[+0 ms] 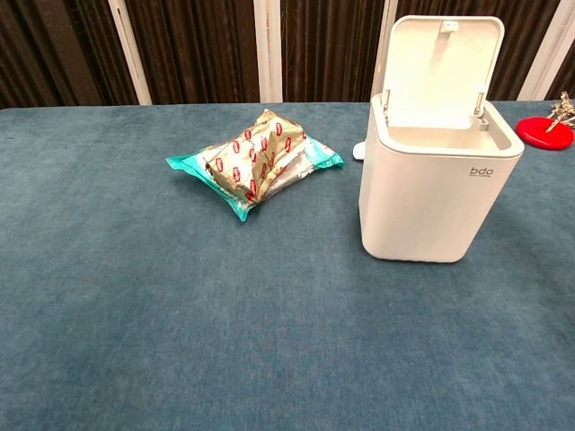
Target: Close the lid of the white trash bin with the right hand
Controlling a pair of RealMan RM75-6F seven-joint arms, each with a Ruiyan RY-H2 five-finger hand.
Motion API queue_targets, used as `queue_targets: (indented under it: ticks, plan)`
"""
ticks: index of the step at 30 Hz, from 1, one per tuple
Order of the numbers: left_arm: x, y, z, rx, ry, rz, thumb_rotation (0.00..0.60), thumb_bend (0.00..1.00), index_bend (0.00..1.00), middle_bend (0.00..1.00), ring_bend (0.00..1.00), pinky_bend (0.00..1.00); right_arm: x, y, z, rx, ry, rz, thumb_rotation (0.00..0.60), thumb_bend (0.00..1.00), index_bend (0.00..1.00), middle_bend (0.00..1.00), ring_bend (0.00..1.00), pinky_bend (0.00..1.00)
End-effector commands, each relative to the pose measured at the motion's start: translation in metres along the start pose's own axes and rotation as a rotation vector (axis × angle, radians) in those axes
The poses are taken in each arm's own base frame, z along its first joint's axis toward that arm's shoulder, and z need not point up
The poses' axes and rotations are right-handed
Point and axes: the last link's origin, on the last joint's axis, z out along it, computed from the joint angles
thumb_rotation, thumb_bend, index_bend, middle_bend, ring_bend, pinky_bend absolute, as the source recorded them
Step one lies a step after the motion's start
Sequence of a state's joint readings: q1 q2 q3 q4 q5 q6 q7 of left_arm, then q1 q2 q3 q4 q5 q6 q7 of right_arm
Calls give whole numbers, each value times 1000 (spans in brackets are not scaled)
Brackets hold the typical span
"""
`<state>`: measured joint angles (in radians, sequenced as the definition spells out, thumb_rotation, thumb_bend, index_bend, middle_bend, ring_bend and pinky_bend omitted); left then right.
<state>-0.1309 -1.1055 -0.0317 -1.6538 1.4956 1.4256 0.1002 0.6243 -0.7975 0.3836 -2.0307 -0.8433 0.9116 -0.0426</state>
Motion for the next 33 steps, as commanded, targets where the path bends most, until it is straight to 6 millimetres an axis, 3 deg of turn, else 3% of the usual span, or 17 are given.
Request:
queue_targets:
  ticks: [1, 18, 33]
  plan:
    - [0, -1, 1, 3, -2, -2, 600, 0, 0, 0, 0, 0, -8, -6, 6, -4, -32, -5, 600, 731, 106, 749, 790, 713]
    - [2, -1, 0, -9, 4, -9, 600, 0, 0, 0, 0, 0, -35, -27, 20, -50, -168, -26, 600, 731, 125, 749, 790, 712]
    - [3, -1, -2, -9, 15, 6, 600, 0, 0, 0, 0, 0, -40, -41, -6, -17, -245, -33, 600, 730, 140, 749, 790, 713]
